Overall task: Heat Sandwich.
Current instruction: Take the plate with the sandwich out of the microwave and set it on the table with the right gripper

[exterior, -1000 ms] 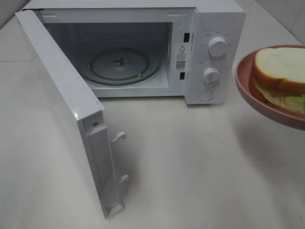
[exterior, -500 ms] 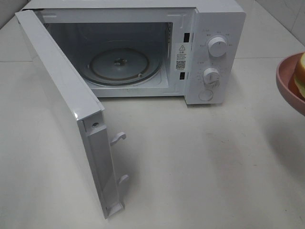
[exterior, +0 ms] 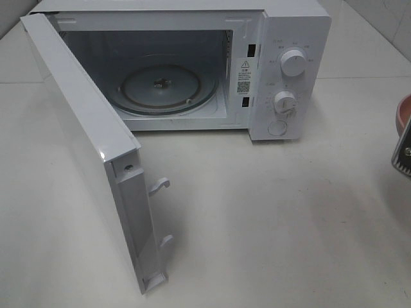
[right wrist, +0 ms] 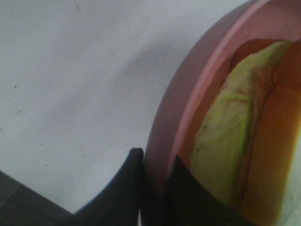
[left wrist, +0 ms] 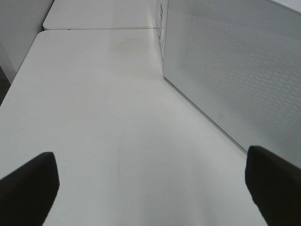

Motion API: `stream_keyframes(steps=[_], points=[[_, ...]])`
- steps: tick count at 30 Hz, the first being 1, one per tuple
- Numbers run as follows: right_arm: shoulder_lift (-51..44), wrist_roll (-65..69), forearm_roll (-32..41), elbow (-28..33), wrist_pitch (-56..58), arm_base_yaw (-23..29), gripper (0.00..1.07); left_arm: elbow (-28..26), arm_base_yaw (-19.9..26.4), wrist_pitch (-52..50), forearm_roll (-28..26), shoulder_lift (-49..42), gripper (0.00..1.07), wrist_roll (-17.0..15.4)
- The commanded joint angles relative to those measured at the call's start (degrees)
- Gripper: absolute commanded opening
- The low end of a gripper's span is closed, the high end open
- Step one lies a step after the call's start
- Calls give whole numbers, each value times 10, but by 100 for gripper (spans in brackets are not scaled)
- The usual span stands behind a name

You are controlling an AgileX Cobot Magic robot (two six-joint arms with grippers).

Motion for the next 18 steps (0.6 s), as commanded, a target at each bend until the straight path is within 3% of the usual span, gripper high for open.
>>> stream_keyframes(steps=[1, 18], points=[[49, 77, -44, -2, -10, 1, 0, 1, 1, 0, 1, -13, 103, -3], [222, 271, -76, -102, -8, 0, 1, 1, 1, 0, 1, -13, 103, -3]])
